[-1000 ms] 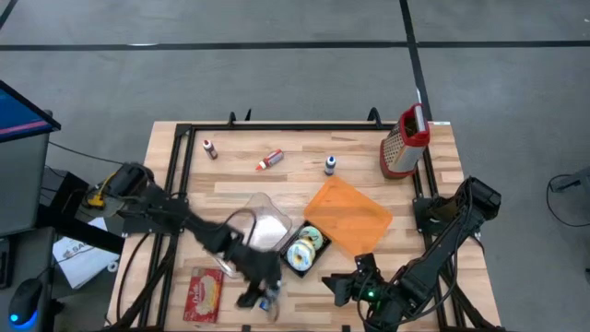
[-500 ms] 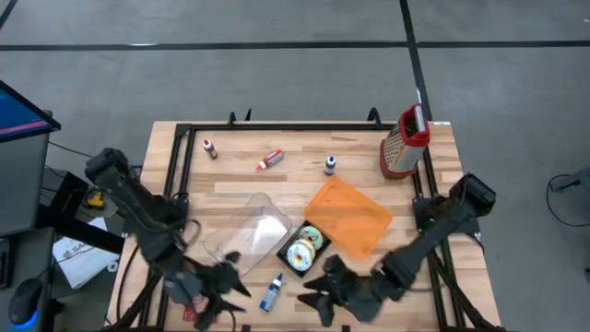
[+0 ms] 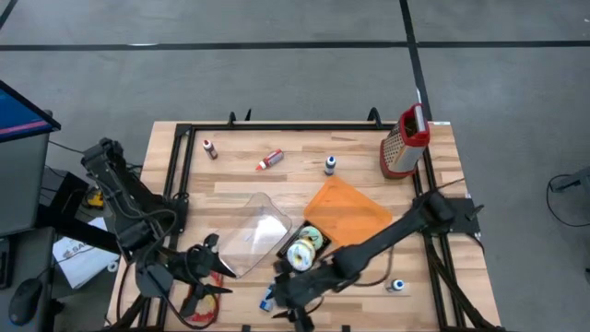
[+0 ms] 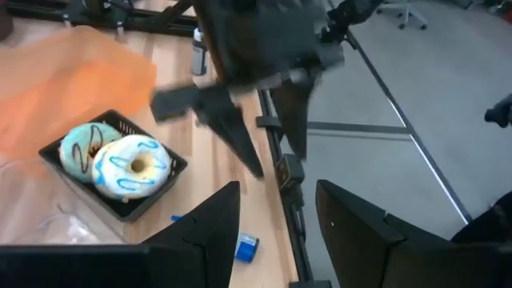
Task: Pick & Place Food Item
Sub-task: Put the bottom left blue food coloring bottle into the transparent bin
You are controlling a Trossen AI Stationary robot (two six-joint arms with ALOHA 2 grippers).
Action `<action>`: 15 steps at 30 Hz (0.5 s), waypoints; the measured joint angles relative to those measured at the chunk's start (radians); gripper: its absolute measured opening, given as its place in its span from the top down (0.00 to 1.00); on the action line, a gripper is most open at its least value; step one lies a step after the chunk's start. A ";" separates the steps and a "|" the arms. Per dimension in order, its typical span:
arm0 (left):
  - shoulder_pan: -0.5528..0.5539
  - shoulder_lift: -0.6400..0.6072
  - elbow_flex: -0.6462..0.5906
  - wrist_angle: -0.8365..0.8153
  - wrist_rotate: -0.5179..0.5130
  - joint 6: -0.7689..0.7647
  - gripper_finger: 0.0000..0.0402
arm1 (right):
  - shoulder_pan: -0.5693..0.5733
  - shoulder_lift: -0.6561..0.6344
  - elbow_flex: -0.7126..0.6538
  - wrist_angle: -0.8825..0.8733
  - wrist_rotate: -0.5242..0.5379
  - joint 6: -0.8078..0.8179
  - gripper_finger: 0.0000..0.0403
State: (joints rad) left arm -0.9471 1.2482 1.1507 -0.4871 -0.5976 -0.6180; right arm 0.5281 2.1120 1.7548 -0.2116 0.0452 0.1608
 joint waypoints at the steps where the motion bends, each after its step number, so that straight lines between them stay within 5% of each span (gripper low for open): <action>1: -0.002 0.001 0.000 -0.005 0.000 -0.001 0.60 | -0.002 0.043 0.058 -0.044 -0.003 -0.050 0.46; 10: -0.030 0.001 0.000 -0.007 -0.001 -0.019 0.60 | 0.023 0.375 0.557 -0.544 0.013 -0.314 0.46; 15: -0.034 0.001 0.000 -0.006 -0.001 -0.023 0.60 | 0.036 0.433 0.576 -0.593 0.085 -0.396 0.46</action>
State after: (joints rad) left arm -0.9810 1.2495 1.1503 -0.4931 -0.5987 -0.6407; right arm 0.5640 2.5451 2.3304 -0.8047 0.1305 -0.2353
